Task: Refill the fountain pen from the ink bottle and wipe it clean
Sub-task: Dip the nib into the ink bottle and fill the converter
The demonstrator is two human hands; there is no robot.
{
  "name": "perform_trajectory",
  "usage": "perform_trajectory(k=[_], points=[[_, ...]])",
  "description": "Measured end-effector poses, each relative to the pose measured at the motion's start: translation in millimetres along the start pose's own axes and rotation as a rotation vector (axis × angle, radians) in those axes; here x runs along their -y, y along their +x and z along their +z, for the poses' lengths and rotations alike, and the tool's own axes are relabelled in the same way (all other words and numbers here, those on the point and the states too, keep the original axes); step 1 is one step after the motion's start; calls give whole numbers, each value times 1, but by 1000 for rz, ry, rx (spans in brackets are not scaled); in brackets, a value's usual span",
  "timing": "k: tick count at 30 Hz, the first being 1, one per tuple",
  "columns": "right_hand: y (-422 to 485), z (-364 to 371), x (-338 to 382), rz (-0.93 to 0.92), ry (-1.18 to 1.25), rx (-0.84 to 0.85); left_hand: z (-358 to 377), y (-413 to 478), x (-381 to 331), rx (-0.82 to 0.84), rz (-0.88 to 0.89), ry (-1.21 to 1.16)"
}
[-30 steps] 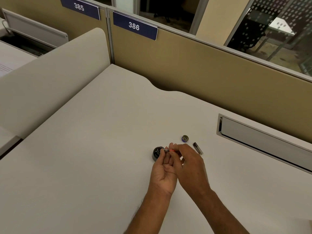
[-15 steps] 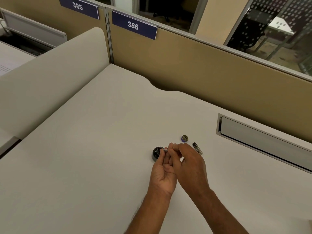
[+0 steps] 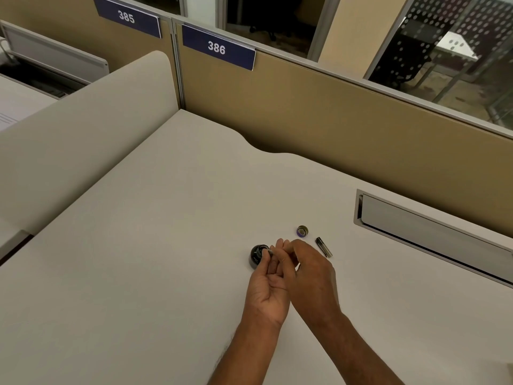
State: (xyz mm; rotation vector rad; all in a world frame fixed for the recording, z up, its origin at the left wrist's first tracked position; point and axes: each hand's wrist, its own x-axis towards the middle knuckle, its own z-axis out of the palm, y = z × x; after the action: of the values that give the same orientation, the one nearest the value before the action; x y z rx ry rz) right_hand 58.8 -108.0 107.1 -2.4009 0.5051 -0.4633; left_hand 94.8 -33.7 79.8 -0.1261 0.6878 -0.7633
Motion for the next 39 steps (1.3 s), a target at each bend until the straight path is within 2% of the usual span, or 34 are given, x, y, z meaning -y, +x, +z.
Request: perform_trajectory(k=[7,12,30,39], points=[[-2,1,-5,-47,51,26,3,0,1,-22,43,1],[1,3,-4,15,88,45,4,-1,2,-21,49,4],[5,5,-8,9,51,32,4,0,2,-17,25,-1],[3,7,-9,44,125,36,4,2,4,-35,45,-12]])
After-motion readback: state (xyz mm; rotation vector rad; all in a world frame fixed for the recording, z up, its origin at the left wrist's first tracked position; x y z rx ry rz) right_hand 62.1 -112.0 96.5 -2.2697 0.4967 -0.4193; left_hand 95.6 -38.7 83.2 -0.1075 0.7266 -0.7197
